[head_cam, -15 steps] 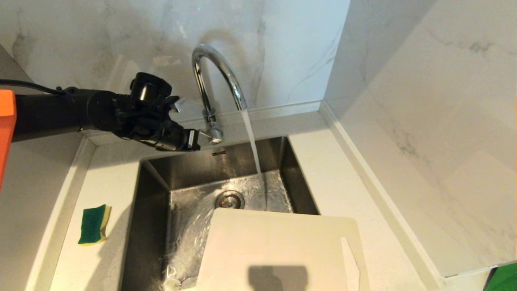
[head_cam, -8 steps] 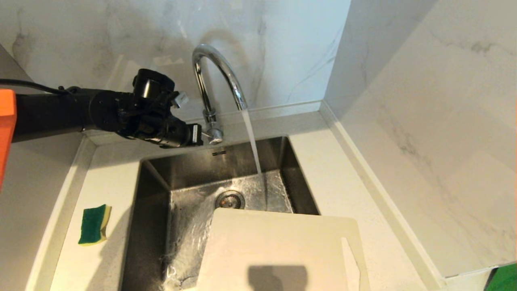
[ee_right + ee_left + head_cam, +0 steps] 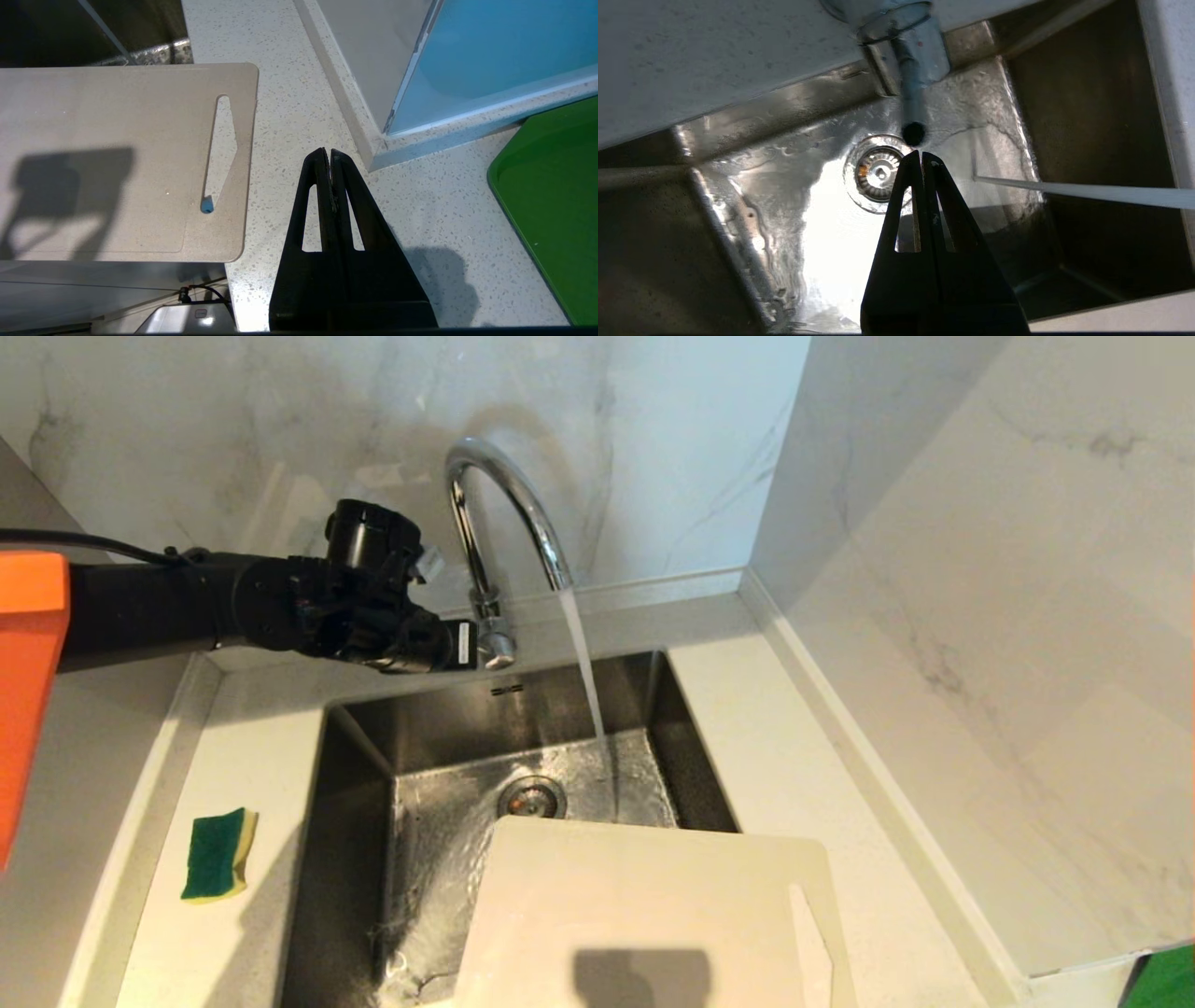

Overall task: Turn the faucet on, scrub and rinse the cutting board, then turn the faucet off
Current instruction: Turn off the tap

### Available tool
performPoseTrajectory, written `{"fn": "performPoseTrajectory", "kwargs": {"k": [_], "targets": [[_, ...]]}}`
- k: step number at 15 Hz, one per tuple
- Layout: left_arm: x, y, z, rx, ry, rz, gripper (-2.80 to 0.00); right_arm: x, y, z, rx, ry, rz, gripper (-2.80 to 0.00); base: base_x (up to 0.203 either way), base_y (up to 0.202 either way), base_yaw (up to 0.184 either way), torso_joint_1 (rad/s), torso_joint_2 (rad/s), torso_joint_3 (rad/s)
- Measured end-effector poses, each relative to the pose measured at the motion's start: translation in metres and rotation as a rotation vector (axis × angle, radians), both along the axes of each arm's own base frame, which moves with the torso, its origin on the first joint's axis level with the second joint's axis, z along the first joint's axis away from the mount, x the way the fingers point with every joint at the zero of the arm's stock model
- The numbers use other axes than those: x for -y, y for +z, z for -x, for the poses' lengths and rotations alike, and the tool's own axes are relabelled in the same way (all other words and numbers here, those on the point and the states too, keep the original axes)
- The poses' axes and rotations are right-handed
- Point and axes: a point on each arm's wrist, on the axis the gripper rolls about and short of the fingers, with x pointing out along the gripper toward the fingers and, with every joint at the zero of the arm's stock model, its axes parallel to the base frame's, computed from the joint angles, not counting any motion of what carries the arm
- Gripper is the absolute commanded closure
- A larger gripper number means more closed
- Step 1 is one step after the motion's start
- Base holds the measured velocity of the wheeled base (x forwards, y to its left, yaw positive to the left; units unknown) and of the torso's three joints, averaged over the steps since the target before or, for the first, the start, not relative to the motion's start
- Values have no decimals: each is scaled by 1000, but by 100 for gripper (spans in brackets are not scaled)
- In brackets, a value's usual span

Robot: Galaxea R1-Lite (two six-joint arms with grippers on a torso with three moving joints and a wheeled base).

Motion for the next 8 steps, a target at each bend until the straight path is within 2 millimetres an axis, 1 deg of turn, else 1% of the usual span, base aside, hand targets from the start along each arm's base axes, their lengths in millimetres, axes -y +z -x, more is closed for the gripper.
{"fn": "performPoseTrajectory", "kwargs": {"k": [8], "targets": [[3, -5, -4, 12, 37, -2, 0, 0, 0, 0, -1, 0, 0, 0, 0, 0, 0, 0, 0, 0]]}}
